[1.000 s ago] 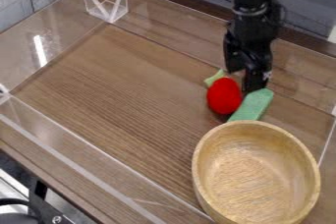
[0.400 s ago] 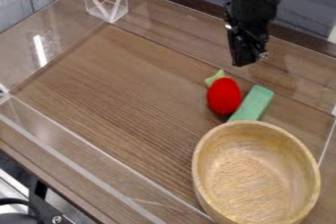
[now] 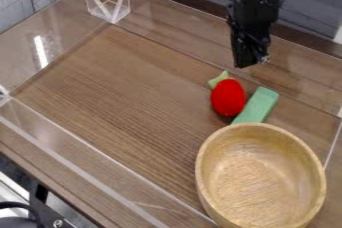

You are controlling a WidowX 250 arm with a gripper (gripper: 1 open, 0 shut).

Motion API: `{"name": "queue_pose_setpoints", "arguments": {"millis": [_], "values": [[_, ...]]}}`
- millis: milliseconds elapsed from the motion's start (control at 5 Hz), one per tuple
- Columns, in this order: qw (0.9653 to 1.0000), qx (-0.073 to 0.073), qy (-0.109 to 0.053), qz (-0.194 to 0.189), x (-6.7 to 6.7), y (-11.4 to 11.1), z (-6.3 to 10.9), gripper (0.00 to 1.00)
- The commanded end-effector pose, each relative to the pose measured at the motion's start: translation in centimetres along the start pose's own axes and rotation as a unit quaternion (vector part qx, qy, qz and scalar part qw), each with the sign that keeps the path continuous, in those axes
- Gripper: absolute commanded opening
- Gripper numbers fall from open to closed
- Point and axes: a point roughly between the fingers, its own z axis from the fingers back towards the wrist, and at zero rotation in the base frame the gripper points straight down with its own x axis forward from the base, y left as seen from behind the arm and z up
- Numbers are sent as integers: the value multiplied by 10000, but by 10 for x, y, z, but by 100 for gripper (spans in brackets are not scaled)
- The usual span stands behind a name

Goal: Put the green block in the brown bowl

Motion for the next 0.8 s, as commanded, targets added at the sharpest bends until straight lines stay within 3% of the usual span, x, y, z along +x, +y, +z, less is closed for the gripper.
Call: {"name": "queue_pose_setpoints", "arguments": {"millis": [0, 400, 600], "values": [[9991, 222, -250, 244, 12, 4, 21, 0], [9970, 312, -294, 652, 15, 4, 28, 0], [9947, 301, -362, 910, 13, -4, 12, 0]]}}
